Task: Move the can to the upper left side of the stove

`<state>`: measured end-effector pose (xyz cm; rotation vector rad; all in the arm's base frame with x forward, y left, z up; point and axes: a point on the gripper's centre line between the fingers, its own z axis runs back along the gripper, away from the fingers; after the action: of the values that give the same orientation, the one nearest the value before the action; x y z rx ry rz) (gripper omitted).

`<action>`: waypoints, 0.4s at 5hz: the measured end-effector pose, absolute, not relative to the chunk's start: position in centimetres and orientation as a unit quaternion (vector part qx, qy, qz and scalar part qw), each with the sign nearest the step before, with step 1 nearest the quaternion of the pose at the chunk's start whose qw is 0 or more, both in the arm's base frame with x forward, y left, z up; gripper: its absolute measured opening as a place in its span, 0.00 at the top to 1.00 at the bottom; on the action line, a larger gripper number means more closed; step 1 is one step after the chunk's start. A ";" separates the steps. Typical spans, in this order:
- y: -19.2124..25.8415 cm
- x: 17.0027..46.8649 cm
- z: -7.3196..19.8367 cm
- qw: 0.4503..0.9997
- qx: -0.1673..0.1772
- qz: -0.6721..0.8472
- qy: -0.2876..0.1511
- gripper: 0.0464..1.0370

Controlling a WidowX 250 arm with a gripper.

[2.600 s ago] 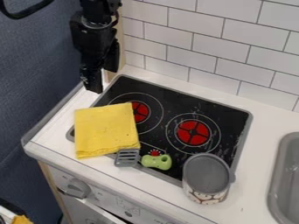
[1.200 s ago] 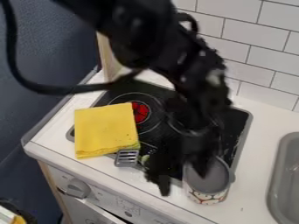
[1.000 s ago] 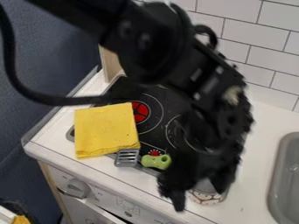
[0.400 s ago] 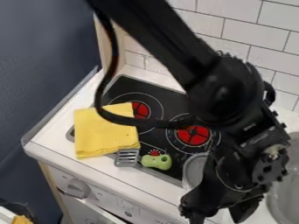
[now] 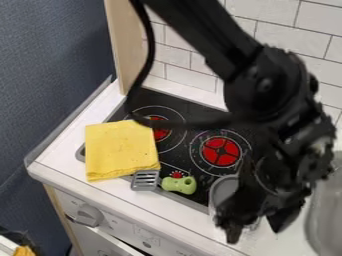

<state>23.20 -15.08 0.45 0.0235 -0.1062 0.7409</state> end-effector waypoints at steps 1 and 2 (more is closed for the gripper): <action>-14.5 24.4 0.7 0.925 0.010 0.376 -0.048 0.04; -13.2 25.4 -0.1 0.921 0.024 0.388 -0.039 0.04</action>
<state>25.37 -13.22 -0.14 0.0497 -0.0793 0.7962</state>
